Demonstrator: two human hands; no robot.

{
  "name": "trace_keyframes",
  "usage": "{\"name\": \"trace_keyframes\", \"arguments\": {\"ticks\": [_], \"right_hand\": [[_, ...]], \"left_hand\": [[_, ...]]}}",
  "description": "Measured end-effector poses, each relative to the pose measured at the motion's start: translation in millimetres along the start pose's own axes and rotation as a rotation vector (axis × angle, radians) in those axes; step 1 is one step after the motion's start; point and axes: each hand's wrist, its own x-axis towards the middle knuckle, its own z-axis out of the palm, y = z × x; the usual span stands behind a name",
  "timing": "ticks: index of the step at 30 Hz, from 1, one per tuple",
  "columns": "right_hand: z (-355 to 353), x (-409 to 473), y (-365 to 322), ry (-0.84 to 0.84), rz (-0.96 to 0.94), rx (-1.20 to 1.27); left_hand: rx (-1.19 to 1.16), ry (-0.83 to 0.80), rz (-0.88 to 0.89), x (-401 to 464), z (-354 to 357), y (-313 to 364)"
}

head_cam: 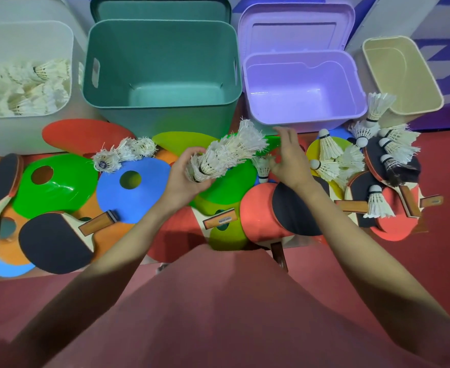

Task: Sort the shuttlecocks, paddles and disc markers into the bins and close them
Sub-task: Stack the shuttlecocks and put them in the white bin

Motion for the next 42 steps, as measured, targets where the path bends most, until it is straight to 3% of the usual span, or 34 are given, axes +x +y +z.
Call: {"name": "trace_keyframes", "arguments": {"ticks": [3, 6, 9, 11, 14, 18, 20, 22, 27, 35, 39, 42], "right_hand": [[-5, -16, -5, 0.1, -0.133, -0.048], [2, -20, 0, -0.113, -0.218, -0.15], [8, -12, 4, -0.324, -0.064, -0.246], [11, -7, 2, -0.356, -0.013, -0.262], [6, -7, 0, -0.296, 0.024, -0.218], [-18, -16, -11, 0.149, 0.019, 0.099], [-27, -15, -17, 0.218, 0.033, 0.207], [-23, -11, -18, 0.155, 0.043, 0.15], [-1, -4, -12, -0.213, 0.084, -0.131], [18, -14, -18, -0.36, 0.108, -0.356], [16, -13, -9, -0.279, 0.185, -0.327], [2, -23, -10, -0.077, 0.139, -0.307]], "left_hand": [[0.015, 0.014, 0.004, 0, -5, 1], [0.027, 0.017, 0.004, -1, -8, 1], [0.052, 0.02, 0.009, -3, -11, 2], [0.07, 0.025, 0.015, -4, -12, 1], [0.072, 0.032, 0.005, -6, -16, 1], [0.069, 0.036, 0.005, -10, -25, -2], [0.07, 0.035, 0.006, -11, -29, -3], [0.069, 0.031, -0.005, -12, -33, -4], [0.086, 0.029, 0.013, -15, -38, -2], [0.102, 0.032, 0.04, -18, -45, -4], [0.102, 0.017, 0.041, -20, -49, -4], [0.103, 0.023, 0.041, -21, -54, -5]]}}
